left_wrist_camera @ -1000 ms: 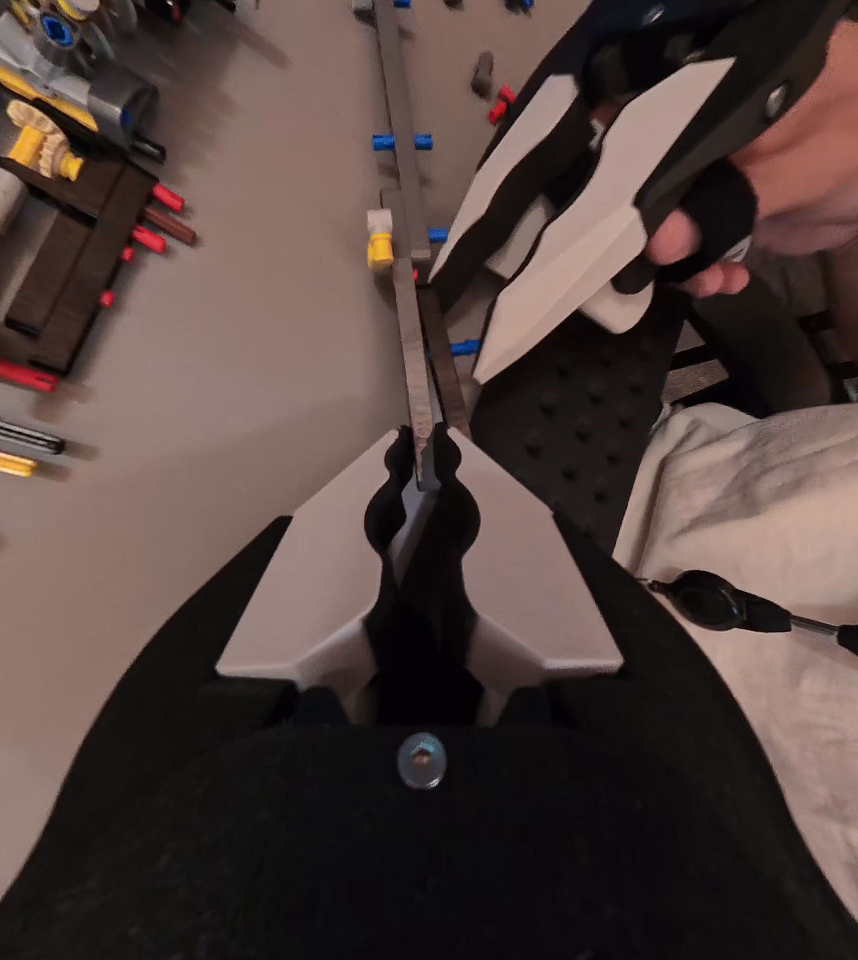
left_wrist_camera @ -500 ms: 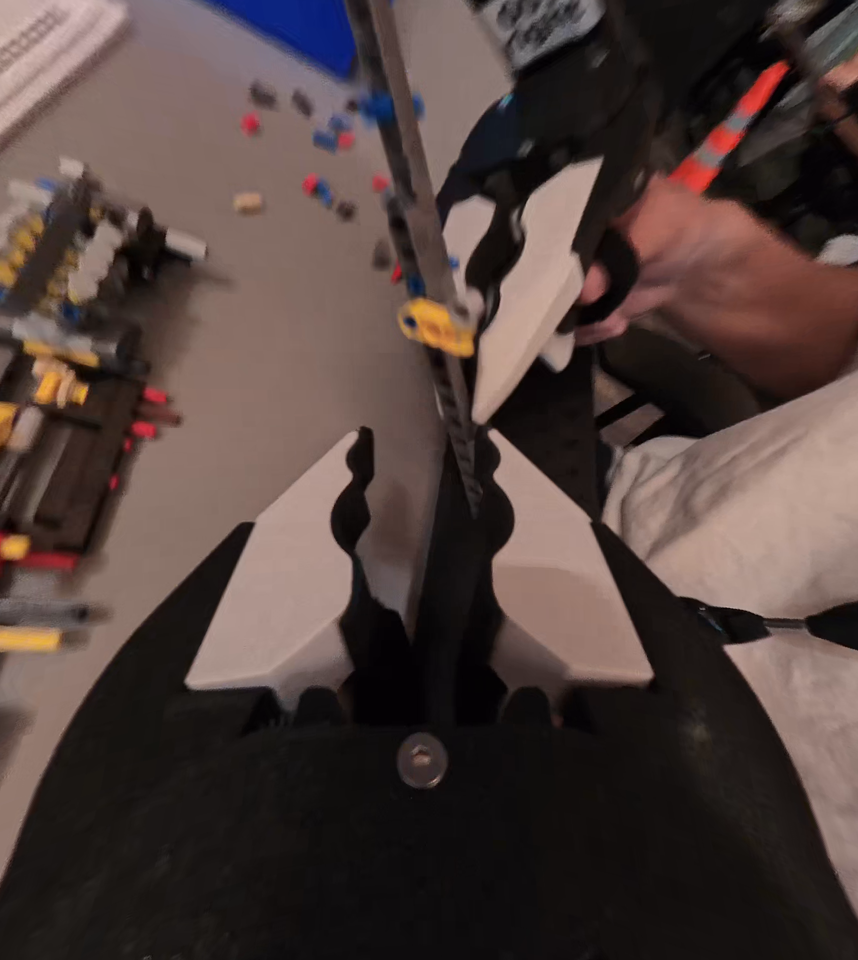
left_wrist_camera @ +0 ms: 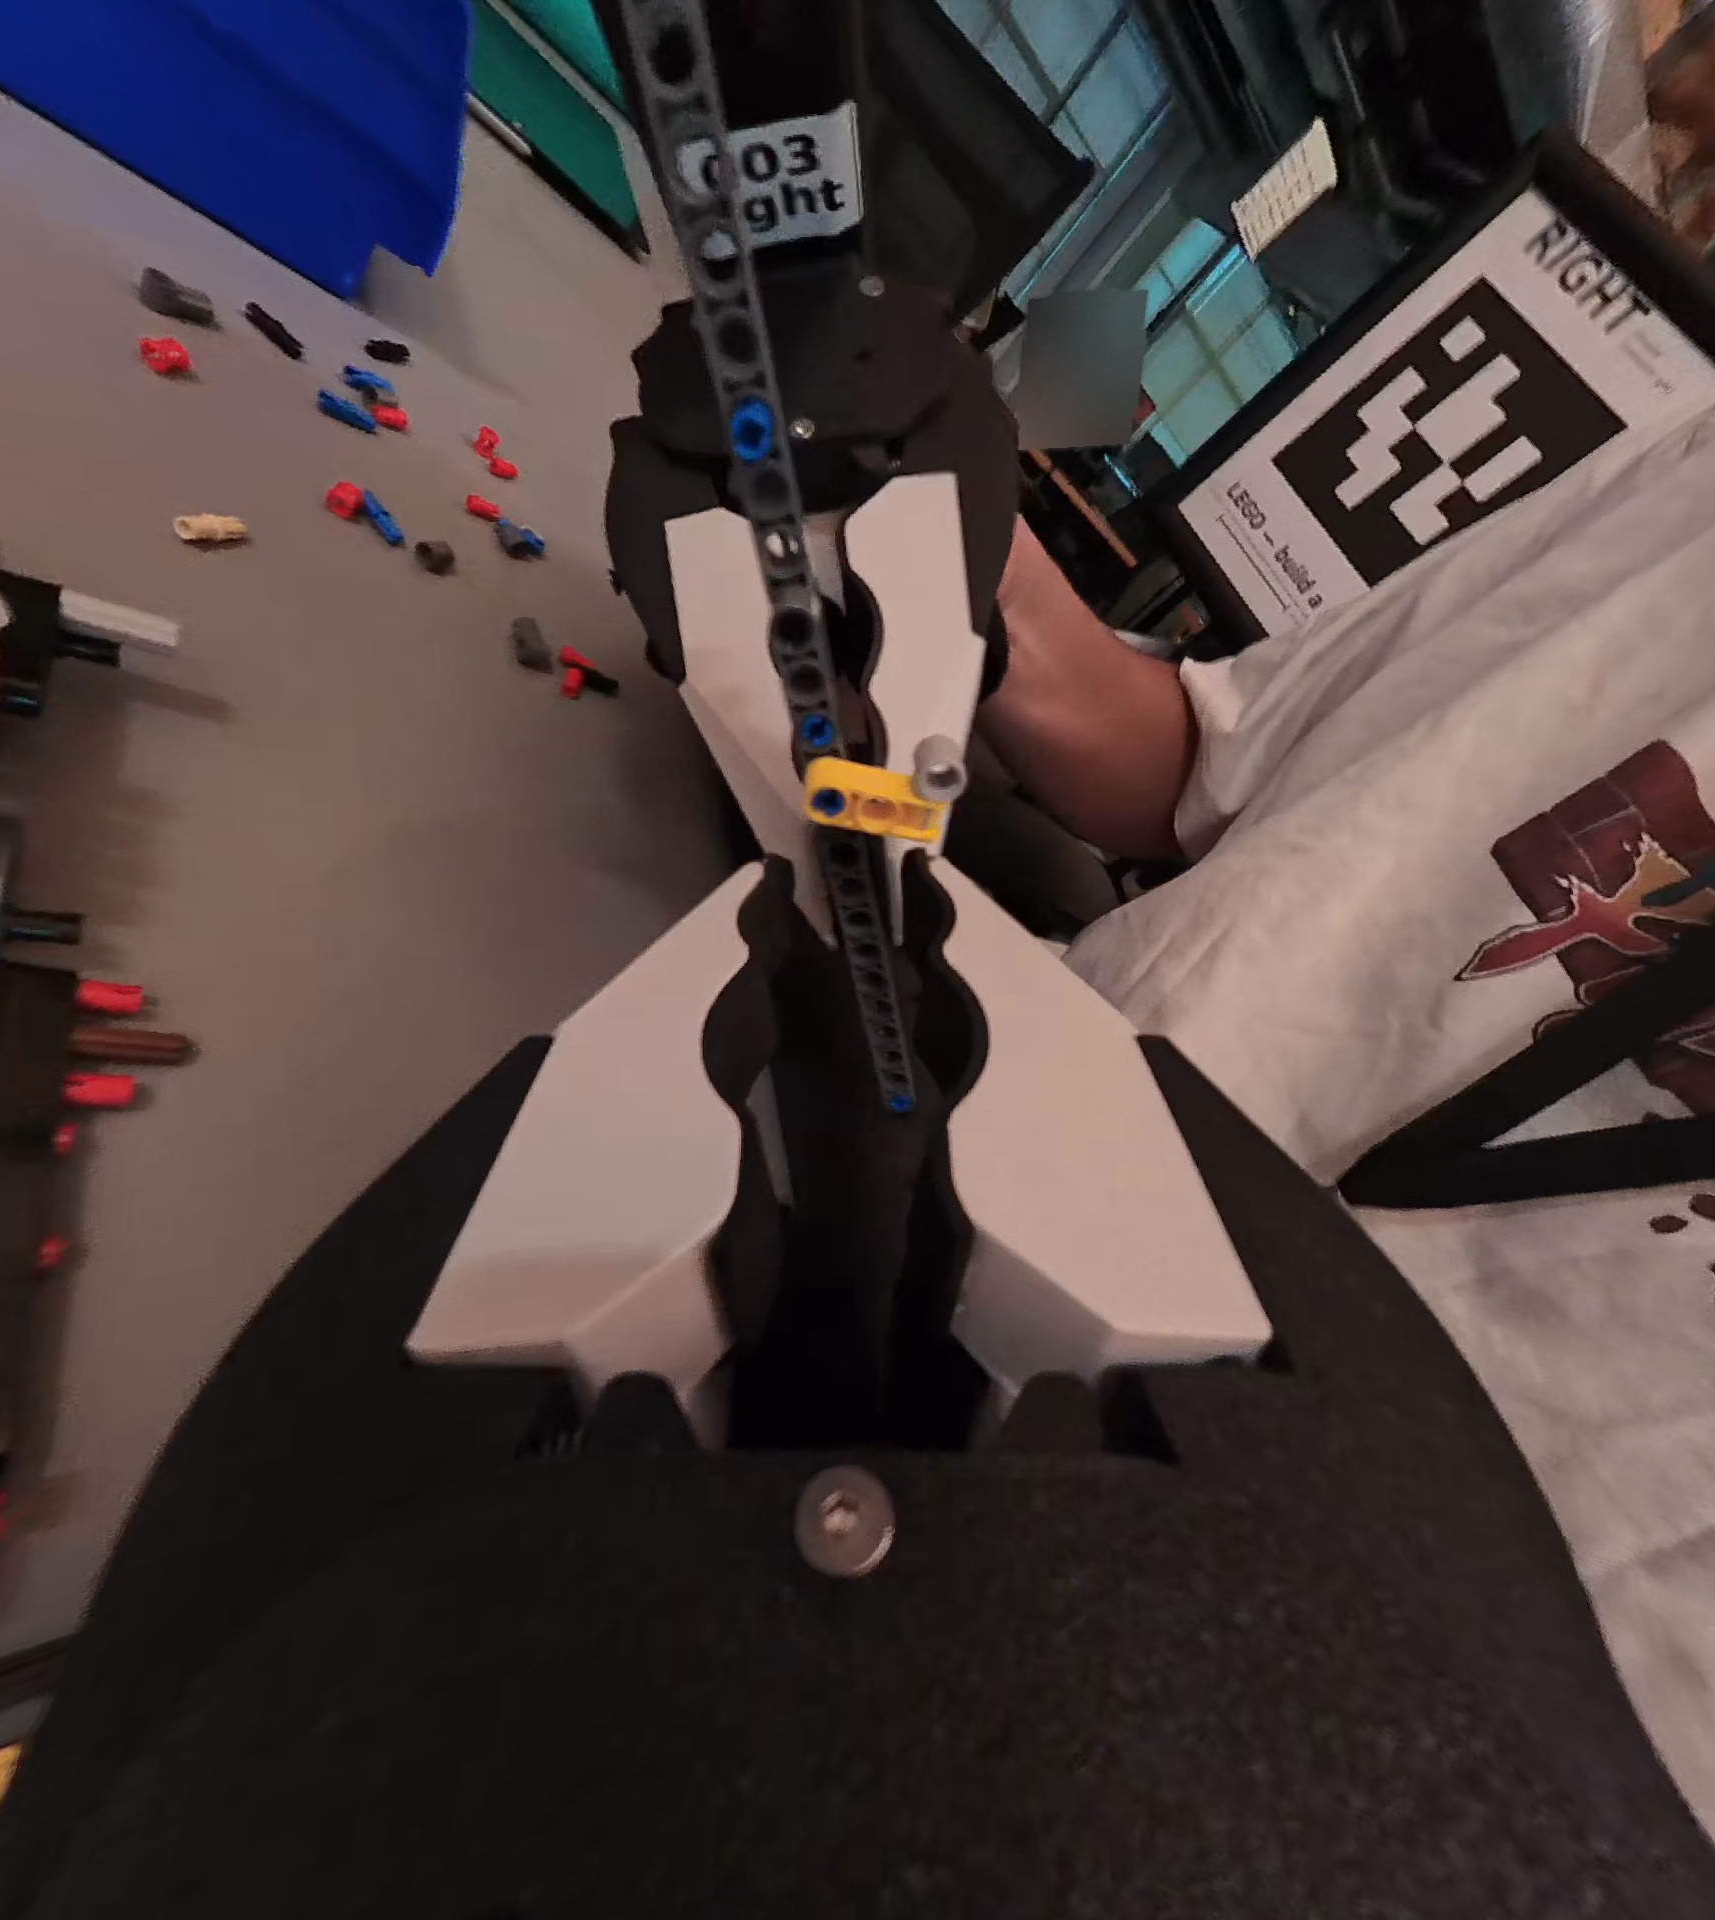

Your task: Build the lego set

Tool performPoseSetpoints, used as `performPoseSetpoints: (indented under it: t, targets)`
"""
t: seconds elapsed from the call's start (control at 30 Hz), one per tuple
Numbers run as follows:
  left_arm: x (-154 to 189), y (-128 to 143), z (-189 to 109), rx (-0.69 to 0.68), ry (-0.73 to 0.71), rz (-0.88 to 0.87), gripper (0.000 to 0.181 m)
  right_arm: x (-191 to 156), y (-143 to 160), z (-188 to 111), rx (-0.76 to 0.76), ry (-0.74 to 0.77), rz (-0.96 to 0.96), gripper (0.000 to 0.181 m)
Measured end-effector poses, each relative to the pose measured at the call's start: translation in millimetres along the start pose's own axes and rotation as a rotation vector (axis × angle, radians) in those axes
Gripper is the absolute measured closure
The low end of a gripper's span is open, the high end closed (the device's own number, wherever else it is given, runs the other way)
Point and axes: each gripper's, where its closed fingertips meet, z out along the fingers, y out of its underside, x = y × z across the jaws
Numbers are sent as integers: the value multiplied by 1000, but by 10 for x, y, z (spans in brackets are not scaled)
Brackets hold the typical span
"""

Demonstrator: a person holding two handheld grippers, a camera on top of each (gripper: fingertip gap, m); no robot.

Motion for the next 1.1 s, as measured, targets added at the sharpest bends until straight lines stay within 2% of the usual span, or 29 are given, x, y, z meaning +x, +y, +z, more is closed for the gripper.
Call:
performPoseSetpoints:
  t: [0.1, 0.2, 0.37, 0.47, 0.7, 0.83, 1.1]
  targets:
    - [-48, -49, -16, 72, 2, -47, 175, 54, -38, 9, 20, 16, -6, 176]
    - [-46, -128, -42, 129, -22, -12, 175, 42, -124, -24, 87, 3, -17, 175]
    - [-59, -240, -107, 225, -10, -50, 175, -44, -342, -142, 331, -16, -28, 159]
    - [-42, -254, -99, 230, -5, -37, 175, -11, -367, -160, 398, 11, -28, 167]
    - [-19, -238, -103, 237, 5, -37, 175, 3, -416, -234, 444, -12, -4, 175]
    - [-44, -245, -93, 238, -27, -16, 175, 27, -422, -240, 446, 27, -31, 176]
    - [-56, -320, -60, 280, -44, 6, 175, 29, -440, -308, 461, -21, 15, 176]
